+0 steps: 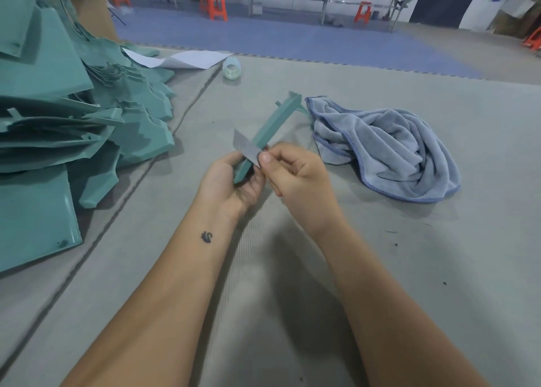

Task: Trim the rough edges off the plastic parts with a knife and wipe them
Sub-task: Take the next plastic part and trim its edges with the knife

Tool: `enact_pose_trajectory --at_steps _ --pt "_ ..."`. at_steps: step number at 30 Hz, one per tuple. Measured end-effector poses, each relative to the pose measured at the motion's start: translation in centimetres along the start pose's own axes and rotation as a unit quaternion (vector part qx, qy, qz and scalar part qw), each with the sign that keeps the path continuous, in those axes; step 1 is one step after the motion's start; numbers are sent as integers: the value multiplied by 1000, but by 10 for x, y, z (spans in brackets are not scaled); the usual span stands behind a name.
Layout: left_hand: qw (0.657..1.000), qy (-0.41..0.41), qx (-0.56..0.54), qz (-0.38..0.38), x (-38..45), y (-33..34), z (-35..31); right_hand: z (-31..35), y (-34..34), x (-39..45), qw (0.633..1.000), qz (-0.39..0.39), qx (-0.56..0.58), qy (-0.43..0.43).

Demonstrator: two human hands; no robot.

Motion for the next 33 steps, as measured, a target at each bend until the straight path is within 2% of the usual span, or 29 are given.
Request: enact_pose_trajectory --at_steps 4,8,10,14,18,20,22,26,30,33 --pt "999 -11 -52 -8 7 -5 0 2 3 -2 996 -20 -87 -11" --pt "999 -15 -16 -29 7 -7 2 -1 1 -1 981 -34 -189 2" --pt "999 -26 11 -28 4 -7 3 1 -2 0 975 -64 -214 -7" --pt "997 -36 60 -29 0 -6 3 3 -15 5 979 -149 -140 -10" --pt "995 -8 93 -26 0 -4 6 1 -26 7 977 -211 -34 6" --pt "993 37 107 -17 1 -4 8 0 -26 5 979 -201 30 12" --pt "991 75 113 -16 2 -4 7 -5 -21 2 987 -147 67 21" --pt "985 104 136 -16 4 -7 3 -17 -9 1 996 -44 53 55" --pt "982 122 144 2 8 -8 4 -31 -10 3 996 -44 27 79" --pt "978 131 163 -4 10 -9 3 -38 -14 6 989 -79 59 108"
Point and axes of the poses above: each hand's wrist, its own x-axis towards the middle knuckle, its own y-axis out of the palm, z = x × y, the point moved 1 cm from there along x, towards the middle knuckle, and after that the axes turned 4 degrees about -x, right-handed, at the moved point
